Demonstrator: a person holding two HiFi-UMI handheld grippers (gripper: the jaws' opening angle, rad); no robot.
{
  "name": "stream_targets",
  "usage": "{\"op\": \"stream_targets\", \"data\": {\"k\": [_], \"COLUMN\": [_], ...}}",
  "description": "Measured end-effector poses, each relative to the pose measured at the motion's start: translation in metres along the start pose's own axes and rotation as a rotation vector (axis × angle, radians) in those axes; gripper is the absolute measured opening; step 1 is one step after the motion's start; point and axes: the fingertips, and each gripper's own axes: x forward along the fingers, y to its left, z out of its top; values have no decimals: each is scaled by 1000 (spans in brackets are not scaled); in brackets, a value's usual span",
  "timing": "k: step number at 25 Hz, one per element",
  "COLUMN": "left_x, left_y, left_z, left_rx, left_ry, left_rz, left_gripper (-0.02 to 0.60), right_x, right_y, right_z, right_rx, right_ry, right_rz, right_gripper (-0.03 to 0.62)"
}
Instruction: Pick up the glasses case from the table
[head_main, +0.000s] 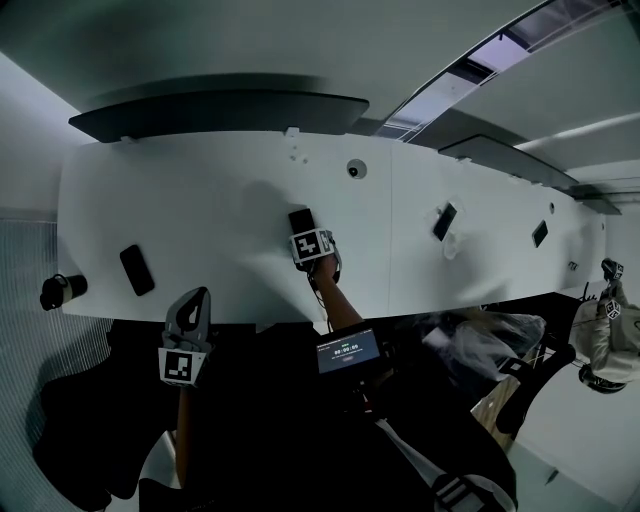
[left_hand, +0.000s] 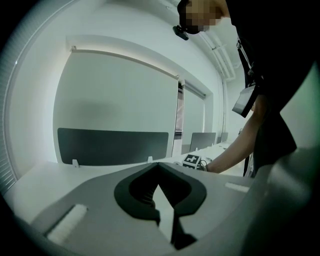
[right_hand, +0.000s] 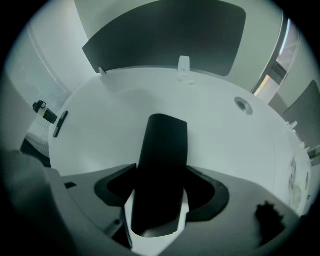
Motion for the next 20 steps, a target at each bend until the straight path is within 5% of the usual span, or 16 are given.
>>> {"op": "stream_targets", "data": {"k": [11,20], "left_x": [-4,-8], "left_y": [-2,0], "left_z": [6,4], "left_rx": [10,28], "left_ry": [-35,-55], "left_rz": [28,27], "left_gripper": [5,5], "right_x": [1,-5], "right_y": [-2,-1], "right_z": [-4,-7], "right_rx": [4,174], "right_ry": [72,45], "right_rz": [33,110], "right_gripper": [299,299]}}
